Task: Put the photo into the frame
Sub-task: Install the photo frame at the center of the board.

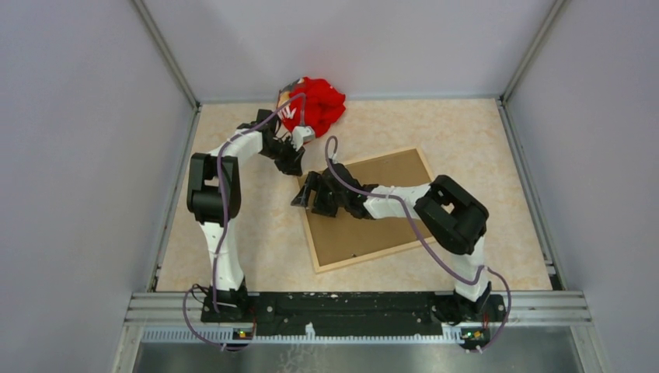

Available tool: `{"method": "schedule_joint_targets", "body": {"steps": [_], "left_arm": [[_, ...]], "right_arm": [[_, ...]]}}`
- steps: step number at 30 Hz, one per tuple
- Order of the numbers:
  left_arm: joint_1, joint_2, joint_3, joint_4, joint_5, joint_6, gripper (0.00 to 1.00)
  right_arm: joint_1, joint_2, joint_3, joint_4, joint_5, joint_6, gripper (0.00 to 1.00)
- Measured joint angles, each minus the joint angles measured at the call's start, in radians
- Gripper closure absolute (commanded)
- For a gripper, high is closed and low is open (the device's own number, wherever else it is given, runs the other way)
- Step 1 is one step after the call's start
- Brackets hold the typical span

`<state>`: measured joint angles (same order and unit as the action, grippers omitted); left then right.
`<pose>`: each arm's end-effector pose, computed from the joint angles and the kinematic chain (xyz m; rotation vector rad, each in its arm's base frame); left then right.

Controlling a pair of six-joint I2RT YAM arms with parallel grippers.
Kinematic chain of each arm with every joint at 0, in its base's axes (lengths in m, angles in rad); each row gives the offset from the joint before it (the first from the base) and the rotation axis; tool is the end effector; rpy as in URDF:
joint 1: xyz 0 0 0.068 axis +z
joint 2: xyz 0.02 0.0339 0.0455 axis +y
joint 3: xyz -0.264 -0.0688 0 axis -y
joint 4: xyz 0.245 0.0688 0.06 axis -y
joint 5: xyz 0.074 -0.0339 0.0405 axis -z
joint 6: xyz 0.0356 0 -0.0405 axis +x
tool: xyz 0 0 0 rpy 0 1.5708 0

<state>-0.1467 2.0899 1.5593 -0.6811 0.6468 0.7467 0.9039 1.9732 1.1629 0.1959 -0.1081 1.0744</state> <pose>0.4209 -0.0839 0.1746 1.2340 2.2193 -0.6756 0.2599 0.3364 0.1572 0.1408 2.4588 1.1394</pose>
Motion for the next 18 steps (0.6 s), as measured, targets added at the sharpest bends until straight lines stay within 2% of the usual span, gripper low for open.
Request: {"method": "schedule_joint_targets", "body": {"steps": [3, 6, 9, 15, 18], "left_arm": [[0.000, 0.000, 0.000, 0.000, 0.000, 0.000, 0.76], [0.000, -0.001, -0.002, 0.000, 0.000, 0.002, 0.76], [0.000, -0.013, -0.019, 0.002, -0.001, 0.012, 0.77], [0.000, -0.070, -0.101, 0.005, -0.008, 0.043, 0.77], [0.000, -0.093, -0.135, 0.004, -0.012, 0.053, 0.77]], "right_arm": [[-0.003, 0.006, 0.010, -0.001, 0.000, -0.002, 0.17], [-0.018, -0.006, -0.001, -0.003, 0.001, -0.008, 0.09], [-0.053, -0.126, -0.113, -0.047, 0.008, -0.012, 0.03], [-0.198, -0.645, -0.385, -0.312, 0.099, -0.025, 0.01], [-0.205, -0.887, -0.449, -0.470, 0.126, -0.021, 0.01]]}}
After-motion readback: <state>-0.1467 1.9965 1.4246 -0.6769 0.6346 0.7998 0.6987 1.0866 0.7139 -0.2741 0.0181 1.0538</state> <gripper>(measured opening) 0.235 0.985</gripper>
